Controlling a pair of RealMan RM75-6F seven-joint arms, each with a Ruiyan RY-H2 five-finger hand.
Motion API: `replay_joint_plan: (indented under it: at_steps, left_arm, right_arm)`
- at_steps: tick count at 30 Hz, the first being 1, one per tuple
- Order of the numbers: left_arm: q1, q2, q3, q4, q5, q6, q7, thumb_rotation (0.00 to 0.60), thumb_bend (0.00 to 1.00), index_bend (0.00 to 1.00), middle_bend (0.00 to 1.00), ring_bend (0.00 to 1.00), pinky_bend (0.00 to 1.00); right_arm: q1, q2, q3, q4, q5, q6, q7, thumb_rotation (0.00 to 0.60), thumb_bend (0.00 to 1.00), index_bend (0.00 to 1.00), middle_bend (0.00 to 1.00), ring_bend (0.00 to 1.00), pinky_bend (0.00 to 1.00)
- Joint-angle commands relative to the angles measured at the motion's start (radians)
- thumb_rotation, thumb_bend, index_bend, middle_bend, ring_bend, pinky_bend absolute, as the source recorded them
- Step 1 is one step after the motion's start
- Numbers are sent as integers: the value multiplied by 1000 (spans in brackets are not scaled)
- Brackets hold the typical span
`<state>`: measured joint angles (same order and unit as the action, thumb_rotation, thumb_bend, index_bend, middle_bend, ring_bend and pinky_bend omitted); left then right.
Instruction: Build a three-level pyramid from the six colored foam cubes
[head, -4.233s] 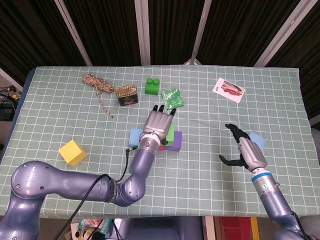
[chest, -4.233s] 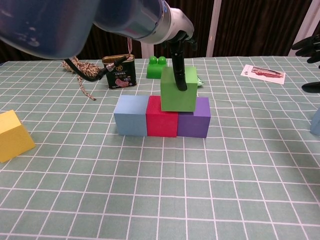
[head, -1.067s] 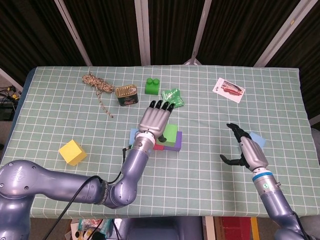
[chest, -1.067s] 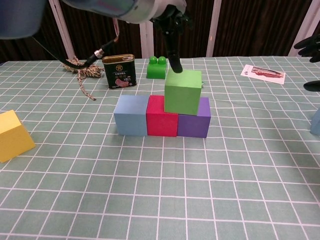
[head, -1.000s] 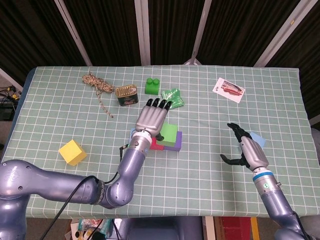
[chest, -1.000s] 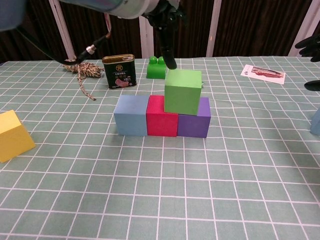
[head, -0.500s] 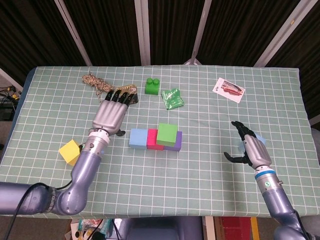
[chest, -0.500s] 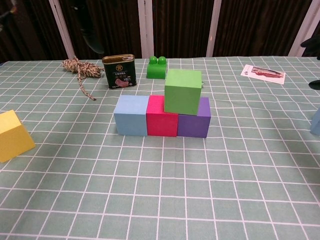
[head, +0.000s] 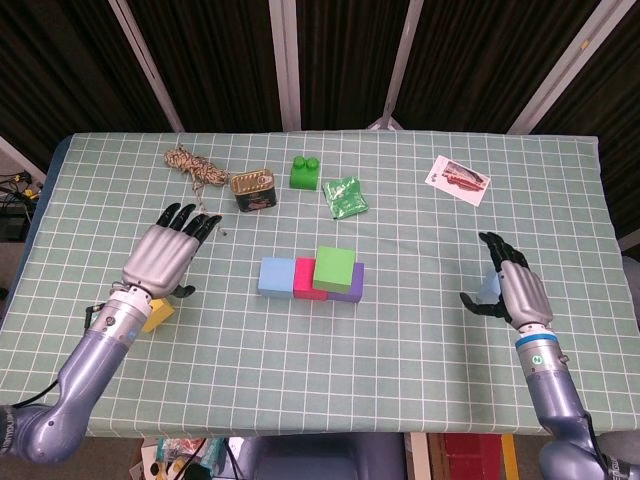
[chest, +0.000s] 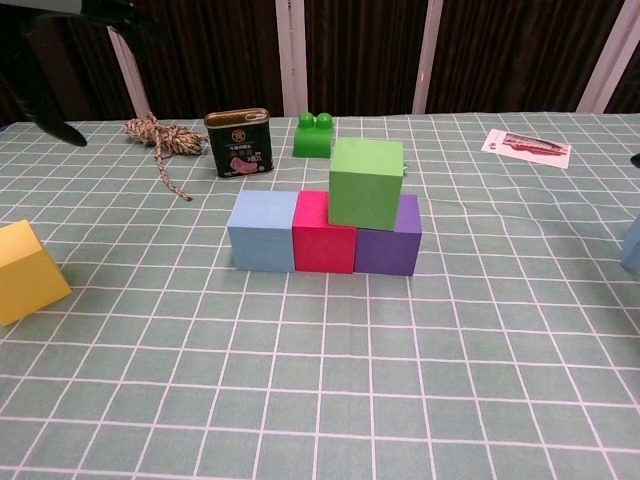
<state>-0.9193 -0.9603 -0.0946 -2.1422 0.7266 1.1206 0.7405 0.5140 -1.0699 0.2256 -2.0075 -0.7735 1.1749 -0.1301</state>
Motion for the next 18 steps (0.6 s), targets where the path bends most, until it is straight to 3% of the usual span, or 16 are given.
replay_joint_plan:
  at_steps: [1,11,18]
  left_arm:
    - [65,73,75,29,123,-75,-63,600,75,2,128,0,44]
    - [171,147,175,138,309,-160,-201,600,17,0,94,0,44]
    - [250,114,210,199,330,-131,-254,600,27,0,113,0,44]
  right_arm:
    - [-1,-6,-2,3,4,5,-8,600,313,0,0,0,0]
    - [-3,-12,2,1,9,13,-21,600,313,0,0,0,0]
    - [-3,-18,-3,-1,10,7,-31,600,313,0,0,0,0]
